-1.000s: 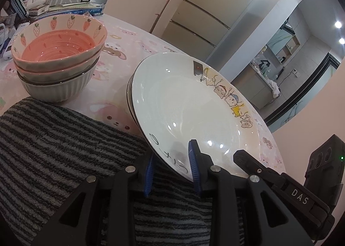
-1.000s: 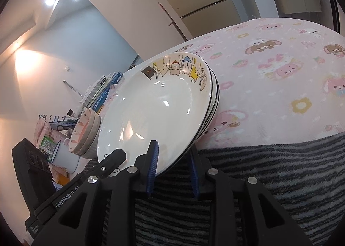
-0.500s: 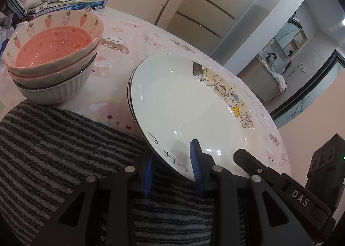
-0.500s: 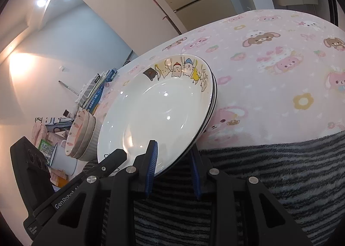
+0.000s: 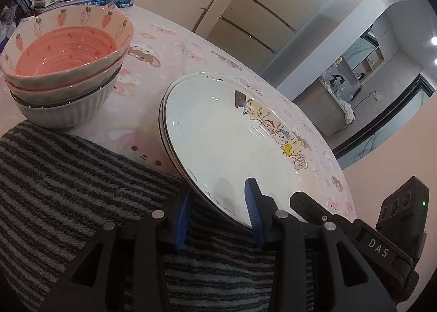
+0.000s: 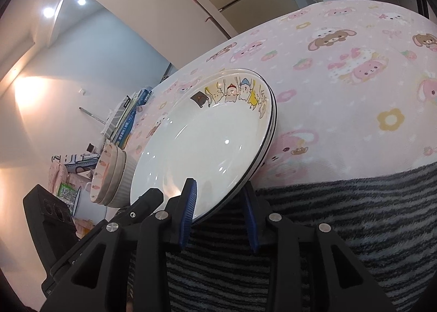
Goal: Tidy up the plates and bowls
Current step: 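Lower the cartoon plate onto the plate stack and hold it with both grippers, then open both grippers and move them to the stacked pink bowls, then close both grippers on the rim of the stacked pink bowls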
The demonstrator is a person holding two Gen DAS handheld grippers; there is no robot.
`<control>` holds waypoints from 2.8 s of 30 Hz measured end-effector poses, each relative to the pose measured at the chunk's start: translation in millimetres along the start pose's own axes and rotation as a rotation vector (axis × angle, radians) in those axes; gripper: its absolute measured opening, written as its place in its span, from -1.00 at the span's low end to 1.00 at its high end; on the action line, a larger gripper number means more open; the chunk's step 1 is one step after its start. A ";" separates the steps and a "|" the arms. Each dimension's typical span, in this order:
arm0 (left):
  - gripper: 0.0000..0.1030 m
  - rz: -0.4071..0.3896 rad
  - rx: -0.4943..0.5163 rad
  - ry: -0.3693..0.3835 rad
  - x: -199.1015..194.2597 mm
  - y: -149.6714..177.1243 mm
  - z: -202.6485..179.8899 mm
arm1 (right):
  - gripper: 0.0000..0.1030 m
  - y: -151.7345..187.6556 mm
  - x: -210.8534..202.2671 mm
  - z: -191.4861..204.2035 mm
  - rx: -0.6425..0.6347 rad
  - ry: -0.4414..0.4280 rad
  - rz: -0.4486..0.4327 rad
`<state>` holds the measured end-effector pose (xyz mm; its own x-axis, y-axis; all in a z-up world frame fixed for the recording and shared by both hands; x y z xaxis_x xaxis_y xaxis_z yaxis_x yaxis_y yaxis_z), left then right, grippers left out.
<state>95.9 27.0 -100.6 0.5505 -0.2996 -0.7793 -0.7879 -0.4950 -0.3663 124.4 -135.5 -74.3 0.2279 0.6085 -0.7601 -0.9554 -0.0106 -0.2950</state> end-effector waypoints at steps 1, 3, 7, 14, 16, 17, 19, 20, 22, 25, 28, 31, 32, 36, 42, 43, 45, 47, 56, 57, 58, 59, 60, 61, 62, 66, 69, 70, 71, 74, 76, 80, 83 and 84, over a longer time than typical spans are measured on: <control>-0.29 -0.002 -0.001 0.003 -0.4 0.2 0.5 | -0.32 0.0 0.0 0.3 0.001 -0.002 0.000; -0.28 -0.001 -0.003 0.012 -1.5 0.8 4.5 | -0.32 0.3 -0.4 0.4 0.002 -0.007 -0.002; -0.22 -0.002 -0.003 0.021 -3.6 1.6 9.5 | -0.31 0.7 -1.5 -1.7 0.003 -0.017 -0.006; 0.18 -0.006 -0.003 0.039 -6.5 3.5 9.2 | -0.21 2.3 -7.8 -12.9 0.043 -0.058 -0.022; 0.19 -0.006 -0.006 0.038 -6.7 3.9 8.1 | -0.21 1.9 -8.1 -14.9 0.053 -0.058 -0.026; 0.18 -0.008 -0.008 0.039 -7.4 4.1 8.7 | -0.21 1.7 -8.7 -15.1 0.051 -0.057 -0.028; 0.08 -0.013 -0.017 0.027 -8.1 4.7 11.0 | -0.21 1.4 -8.3 -13.9 0.043 -0.058 -0.028; 0.05 -0.012 -0.023 0.017 -7.9 4.6 12.1 | -0.21 1.7 -8.3 -12.9 0.040 -0.058 -0.028; 0.03 -0.013 -0.029 0.022 -8.7 4.7 13.7 | -0.21 2.6 -9.2 -11.1 0.027 -0.057 -0.029; 0.04 -0.019 -0.026 0.028 -11.4 5.6 14.4 | -0.21 3.5 -11.3 -5.7 -0.001 -0.029 -0.043; 0.10 -0.033 -0.011 0.016 -19.0 9.5 15.5 | -0.21 4.4 -17.2 1.7 -0.048 0.023 -0.071; 0.20 -0.062 0.000 -0.011 -33.6 8.8 18.6 | -0.21 4.2 -23.9 10.7 -0.075 0.027 -0.082; 0.21 -0.077 -0.002 -0.014 -40.0 7.8 21.6 | -0.21 4.1 -26.5 14.4 -0.081 0.020 -0.083; 0.30 -0.113 -0.039 0.001 -69.5 -3.0 42.3 | -0.19 1.2 -31.9 36.2 -0.098 -0.027 -0.072; 0.43 -0.249 -0.074 -0.052 -132.1 -30.2 82.3 | -0.07 -7.8 -28.1 94.9 -0.184 -0.047 -0.062; 0.46 -0.270 -0.081 -0.063 -142.2 -36.7 89.7 | -0.04 -9.2 -27.0 103.8 -0.194 -0.053 -0.061; 0.54 -0.298 -0.087 -0.069 -155.6 -47.9 99.7 | 0.01 -12.9 -22.2 127.0 -0.219 -0.063 -0.059; 0.61 -0.305 -0.081 -0.074 -161.0 -60.1 109.2 | 0.05 -17.2 -14.2 147.0 -0.230 -0.050 -0.051; 0.63 -0.203 -0.173 -0.051 -117.2 -87.7 167.6 | 0.05 -11.1 66.8 190.6 -0.154 -0.022 0.104; 0.63 -0.195 -0.181 -0.043 -112.2 -88.1 172.8 | 0.05 -9.7 75.0 188.9 -0.132 0.008 0.087; 0.63 -0.185 -0.189 -0.031 -106.9 -87.5 177.5 | 0.05 -9.4 81.6 186.1 -0.118 0.035 0.072; 0.63 -0.178 -0.194 -0.016 -102.7 -87.3 181.4 | 0.05 -9.0 93.6 185.6 -0.111 0.045 0.079; 0.62 -0.172 -0.198 0.003 -98.8 -87.0 184.5 | 0.05 -8.9 102.7 185.8 -0.099 0.029 0.107; 0.60 -0.168 -0.204 0.023 -94.8 -86.3 187.7 | 0.05 -7.6 111.2 184.8 -0.075 0.008 0.136; 0.59 -0.167 -0.206 0.036 -91.6 -85.7 190.4 | 0.05 -5.8 119.9 182.3 -0.043 -0.015 0.165; 0.48 -0.178 -0.245 0.087 -89.6 -83.3 200.1 | 0.05 3.2 143.0 175.0 0.011 -0.021 0.185; 0.38 -0.166 -0.228 0.092 -86.7 -85.7 198.4 | 0.05 7.5 150.1 170.8 0.055 -0.072 0.199; 0.34 -0.155 -0.223 0.086 -83.2 -85.9 197.8 | 0.05 6.8 151.9 170.2 0.064 -0.076 0.196; 0.32 -0.137 -0.218 0.080 -78.0 -85.9 196.8 | 0.05 6.2 153.7 169.0 0.068 -0.082 0.194; 0.21 -0.091 -0.225 0.105 -66.1 -84.9 195.8 | 0.05 4.1 158.3 162.5 0.101 -0.133 0.199; 0.13 -0.060 -0.237 0.125 -59.8 -85.1 195.6 | 0.05 1.8 162.9 158.5 0.130 -0.170 0.206; 0.02 -0.015 -0.269 0.152 -49.4 -82.8 198.7 | 0.03 -0.2 170.6 151.2 0.176 -0.233 0.210; -0.01 -0.020 -0.296 0.178 -50.5 -81.0 202.1 | 0.03 -0.4 171.0 152.2 0.170 -0.237 0.196; -0.03 -0.025 -0.315 0.195 -51.1 -79.6 204.5 | 0.03 -0.6 171.2 152.2 0.168 -0.242 0.193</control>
<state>74.0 248.5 -135.6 0.6349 -0.4189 -0.6491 -0.6663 -0.7222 -0.1856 135.5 89.4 -116.2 0.0079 0.7790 -0.6270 -0.9987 -0.0256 -0.0445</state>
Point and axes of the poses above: each gripper's, at about its wrist camera, not at the fingertips, and x roughly the way its jaws point, z to its left, y to its underside, the point moved 5 cm from there along x, roughly the way its jaws point, and after that the axes turned 11 degrees about z, right-handed, at the moved point
